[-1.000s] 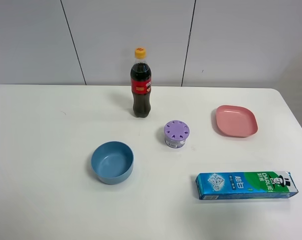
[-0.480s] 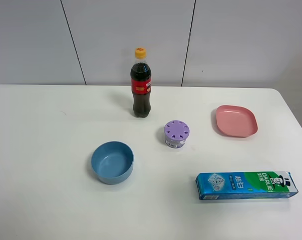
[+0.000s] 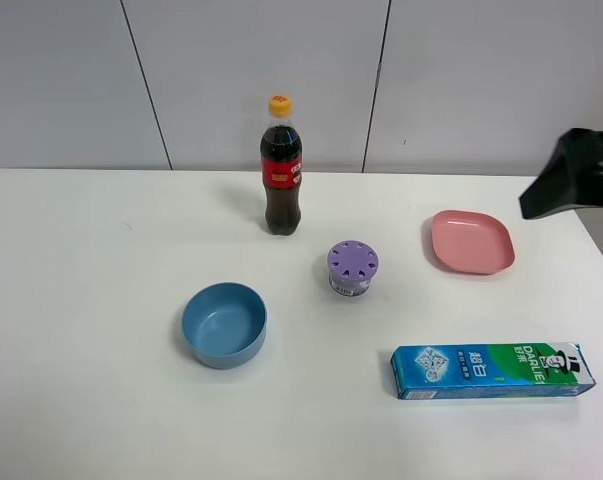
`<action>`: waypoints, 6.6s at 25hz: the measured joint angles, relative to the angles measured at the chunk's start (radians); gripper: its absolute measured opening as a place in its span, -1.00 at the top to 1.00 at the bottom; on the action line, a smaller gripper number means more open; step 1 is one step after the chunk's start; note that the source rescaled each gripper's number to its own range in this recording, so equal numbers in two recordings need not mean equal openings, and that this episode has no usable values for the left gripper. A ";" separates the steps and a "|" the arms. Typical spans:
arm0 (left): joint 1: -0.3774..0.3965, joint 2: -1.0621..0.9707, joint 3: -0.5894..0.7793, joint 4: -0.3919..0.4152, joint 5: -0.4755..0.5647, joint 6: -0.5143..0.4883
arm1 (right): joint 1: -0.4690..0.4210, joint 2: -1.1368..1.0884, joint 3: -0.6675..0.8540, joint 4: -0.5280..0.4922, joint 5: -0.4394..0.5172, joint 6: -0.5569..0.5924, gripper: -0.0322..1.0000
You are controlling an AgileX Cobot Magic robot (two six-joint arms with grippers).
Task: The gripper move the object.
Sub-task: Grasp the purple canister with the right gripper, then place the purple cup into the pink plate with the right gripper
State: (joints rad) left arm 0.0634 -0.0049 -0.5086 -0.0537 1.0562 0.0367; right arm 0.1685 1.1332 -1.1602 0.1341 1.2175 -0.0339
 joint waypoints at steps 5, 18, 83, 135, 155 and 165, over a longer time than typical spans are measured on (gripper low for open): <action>0.000 0.000 0.000 0.000 0.000 -0.001 | 0.190 0.244 -0.166 -0.043 -0.002 0.034 -0.99; 0.000 0.000 0.000 0.000 0.000 0.000 | 0.351 0.710 -0.306 -0.107 -0.109 0.029 -0.99; 0.000 0.000 0.000 0.000 0.000 0.001 | 0.353 1.025 -0.306 -0.129 -0.369 0.020 0.94; 0.000 0.000 0.000 -0.001 0.000 0.001 | -0.156 0.660 -0.106 -0.194 -0.213 -0.130 0.94; 0.000 0.000 0.000 -0.001 0.000 0.001 | -0.217 0.804 -0.064 -0.134 -0.546 -0.058 0.94; 0.000 0.000 0.000 -0.001 0.000 0.001 | -0.217 0.889 -0.212 -0.089 -0.502 -0.051 0.94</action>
State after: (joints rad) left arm 0.0634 -0.0049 -0.5086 -0.0546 1.0562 0.0372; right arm -0.0483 2.0225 -1.3724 0.0454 0.7156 -0.0848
